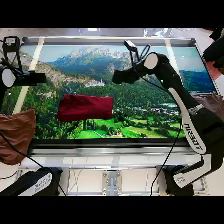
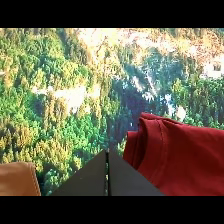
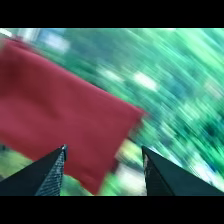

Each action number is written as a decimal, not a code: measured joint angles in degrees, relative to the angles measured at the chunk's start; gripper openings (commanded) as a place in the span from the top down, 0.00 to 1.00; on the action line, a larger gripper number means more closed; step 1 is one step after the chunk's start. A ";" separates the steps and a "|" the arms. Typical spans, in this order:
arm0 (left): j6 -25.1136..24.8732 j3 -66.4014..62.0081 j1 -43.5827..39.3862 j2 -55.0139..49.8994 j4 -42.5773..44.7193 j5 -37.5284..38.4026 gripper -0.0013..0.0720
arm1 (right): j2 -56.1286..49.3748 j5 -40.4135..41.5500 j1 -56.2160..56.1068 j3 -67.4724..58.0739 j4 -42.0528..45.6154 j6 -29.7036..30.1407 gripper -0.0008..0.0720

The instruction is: Fold the shirts.

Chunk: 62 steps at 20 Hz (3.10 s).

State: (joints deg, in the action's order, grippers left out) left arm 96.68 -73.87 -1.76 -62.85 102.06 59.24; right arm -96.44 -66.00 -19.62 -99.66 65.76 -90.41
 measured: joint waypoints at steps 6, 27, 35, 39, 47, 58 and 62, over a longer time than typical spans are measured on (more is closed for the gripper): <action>0.00 0.09 0.02 -0.50 -0.15 0.20 0.97 | -10.54 -4.72 5.11 7.43 -15.17 -0.50 0.22; 0.00 0.11 0.00 -1.49 -0.33 0.22 0.97 | -17.86 -5.97 5.05 -1.14 -23.34 0.04 0.23; 0.00 0.11 0.00 -1.60 -0.33 0.22 0.97 | -21.57 -7.30 2.25 -3.17 -17.66 -2.25 0.22; 0.00 0.11 0.00 -1.60 -0.33 0.22 0.97 | -24.39 -6.69 -0.17 -3.37 -20.48 -2.60 0.22; 0.00 0.11 0.00 -1.60 -0.31 0.22 0.97 | -25.86 -7.82 -3.80 -5.42 -31.78 2.80 0.96; 0.00 0.11 0.02 -1.60 -0.31 0.22 0.97 | -10.23 -21.07 14.88 -18.56 -15.15 2.78 0.97; 0.00 0.11 0.00 -1.60 -0.31 0.22 0.97 | -2.45 -24.46 29.05 -18.75 -7.80 2.51 0.97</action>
State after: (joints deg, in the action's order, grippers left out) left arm 96.68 -73.76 -1.76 -64.45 101.75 59.46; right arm -98.89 -90.45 9.43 -118.41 57.95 -87.90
